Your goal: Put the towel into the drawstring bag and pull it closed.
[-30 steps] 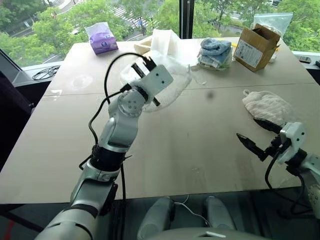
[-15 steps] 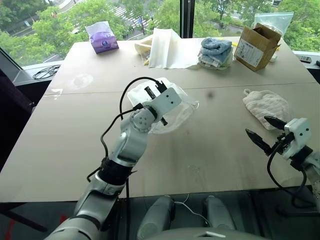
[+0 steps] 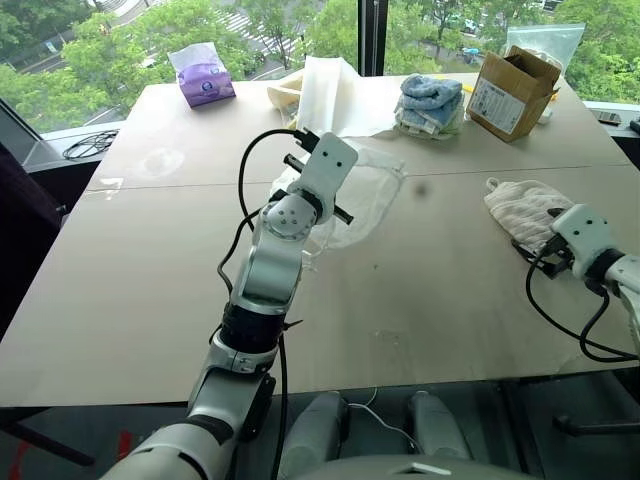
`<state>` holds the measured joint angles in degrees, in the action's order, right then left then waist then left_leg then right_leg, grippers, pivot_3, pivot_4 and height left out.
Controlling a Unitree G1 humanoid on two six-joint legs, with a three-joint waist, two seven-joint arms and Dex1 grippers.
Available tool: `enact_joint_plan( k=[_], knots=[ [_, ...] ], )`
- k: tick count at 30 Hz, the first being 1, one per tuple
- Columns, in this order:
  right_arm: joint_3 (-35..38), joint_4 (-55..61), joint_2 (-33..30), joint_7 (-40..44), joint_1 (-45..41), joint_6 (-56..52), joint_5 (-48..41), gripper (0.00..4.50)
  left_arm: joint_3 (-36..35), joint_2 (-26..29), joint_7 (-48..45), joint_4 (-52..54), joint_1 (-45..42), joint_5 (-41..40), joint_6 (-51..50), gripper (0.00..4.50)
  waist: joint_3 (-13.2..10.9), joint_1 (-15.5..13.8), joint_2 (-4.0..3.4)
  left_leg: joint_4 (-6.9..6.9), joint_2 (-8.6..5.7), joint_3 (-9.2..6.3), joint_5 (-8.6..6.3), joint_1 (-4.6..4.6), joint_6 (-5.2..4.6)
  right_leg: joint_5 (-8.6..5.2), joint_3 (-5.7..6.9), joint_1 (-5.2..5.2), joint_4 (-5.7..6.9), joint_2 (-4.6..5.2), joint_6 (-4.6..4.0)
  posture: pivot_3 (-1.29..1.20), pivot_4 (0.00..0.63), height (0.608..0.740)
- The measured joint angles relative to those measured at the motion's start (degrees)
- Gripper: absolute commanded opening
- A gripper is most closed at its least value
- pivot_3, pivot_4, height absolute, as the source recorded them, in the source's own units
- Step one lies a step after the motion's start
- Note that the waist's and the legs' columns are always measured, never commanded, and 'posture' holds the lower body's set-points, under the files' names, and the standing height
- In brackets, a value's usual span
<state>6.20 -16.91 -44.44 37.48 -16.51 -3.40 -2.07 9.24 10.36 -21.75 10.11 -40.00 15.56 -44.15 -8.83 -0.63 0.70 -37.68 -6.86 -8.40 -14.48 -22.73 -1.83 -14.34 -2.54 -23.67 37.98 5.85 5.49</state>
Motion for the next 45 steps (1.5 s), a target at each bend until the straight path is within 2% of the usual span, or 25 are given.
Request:
enact_joint_plan(
  k=[9, 16, 19, 26, 31, 34, 37, 40, 41, 45],
  knots=[
    [-1.32, -10.22, -1.23, -9.08, -7.09, 2.70, 8.22, 4.50, 0.09, 2.78, 0.21, -2.15, -0.68, -1.33, 1.17, 0.09, 0.00, 0.02, 0.00, 0.00, 0.00, -0.01, 0.00, 0.00, 0.00, 0.00, 0.00, -0.01, 0.00, -0.02, 0.00, 0.00, 0.150, 0.740],
    [-3.16, -19.92, -1.09, -12.06, -13.36, 3.03, 10.72, 4.50, 0.57, 2.87, 0.28, -2.84, -0.69, -1.84, 2.69, 0.09, 0.00, 0.44, -0.01, 0.01, 0.01, 0.00, 0.00, 0.00, 0.00, 0.00, -0.01, -0.01, 0.00, -0.03, 0.00, 0.00, 0.150, 0.740],
    [-4.70, -23.69, -0.92, -12.07, -16.13, 5.17, 11.84, 3.65, 0.56, 3.03, 0.28, -3.90, -0.74, -2.19, 3.45, 0.00, 0.01, 1.08, 0.00, 0.00, 0.01, 0.01, 0.00, 0.00, 0.00, 0.00, -0.01, 0.00, 0.00, -0.02, 0.00, 0.00, 0.150, 0.740],
    [-6.34, -28.86, -0.84, -12.00, -17.53, 10.07, 13.12, 0.09, 0.12, 3.14, 0.20, -4.57, -2.34, -3.95, 3.50, 0.00, 0.01, 1.37, -0.01, 0.01, 0.01, -0.01, 0.00, 0.00, 0.00, 0.00, -0.01, -0.01, -0.01, -0.02, 0.00, 0.00, 0.150, 0.740],
    [-5.11, -29.21, -0.40, -14.32, -17.40, 14.59, 12.37, 0.03, -0.01, 5.21, -0.78, -7.28, -3.66, -5.58, 6.05, 0.00, 0.00, 1.64, -0.01, 0.02, 0.01, 0.01, 0.00, 0.00, 0.01, 0.00, -0.04, -0.05, 0.02, -0.03, 0.00, 0.00, 0.150, 0.740],
    [-1.53, -23.75, 0.13, -16.75, -14.53, 20.36, 9.19, 0.03, -1.08, 6.98, -1.12, -11.50, -6.13, -6.44, 8.37, 0.00, 0.00, 1.64, -0.01, 0.04, 0.01, -0.01, 0.00, 0.00, 0.01, 0.00, -0.05, -0.07, 0.01, -0.03, 0.00, 0.00, 0.150, 0.740],
    [1.64, -10.49, 0.41, -16.23, -9.09, 22.65, 5.27, 0.03, -4.18, 7.38, -1.19, -15.18, -8.98, -8.90, 8.71, 0.00, 0.00, 1.55, -0.01, 0.06, 0.01, -0.06, 0.00, -0.05, 0.01, 0.00, -0.01, -0.08, -0.01, -0.01, 0.01, 0.00, 0.150, 0.740],
    [2.57, 4.65, 0.71, -14.67, -4.19, 20.95, 2.43, 0.03, -6.02, 7.61, -2.00, -17.61, -10.71, -10.98, 9.23, 0.00, 0.00, 1.53, -0.01, 0.07, 0.01, -0.09, 0.00, -0.06, 0.01, 0.00, 0.03, -0.09, -0.02, -0.02, 0.01, 0.00, 0.150, 0.740],
    [3.00, 13.42, 0.86, -14.07, -1.73, 18.65, 1.45, 0.03, -6.27, 7.62, -3.06, -18.63, -11.27, -12.11, 9.60, 0.00, 0.00, 1.44, -0.01, 0.06, 0.01, -0.11, 0.00, -0.08, 0.01, 0.00, 0.03, -0.10, -0.01, -0.02, 0.01, 0.00, 0.150, 0.740],
    [2.67, 29.25, 3.66, -14.22, -0.15, 12.71, 0.58, 0.03, -6.12, 7.81, -5.96, -19.79, -11.80, -13.76, 9.67, 0.00, 0.00, 1.53, -0.01, -0.01, 0.01, -0.10, 0.00, -0.07, 0.01, 0.00, 0.02, -0.09, 0.03, -0.04, 0.01, 0.00, 0.150, 0.740]
  ],
)
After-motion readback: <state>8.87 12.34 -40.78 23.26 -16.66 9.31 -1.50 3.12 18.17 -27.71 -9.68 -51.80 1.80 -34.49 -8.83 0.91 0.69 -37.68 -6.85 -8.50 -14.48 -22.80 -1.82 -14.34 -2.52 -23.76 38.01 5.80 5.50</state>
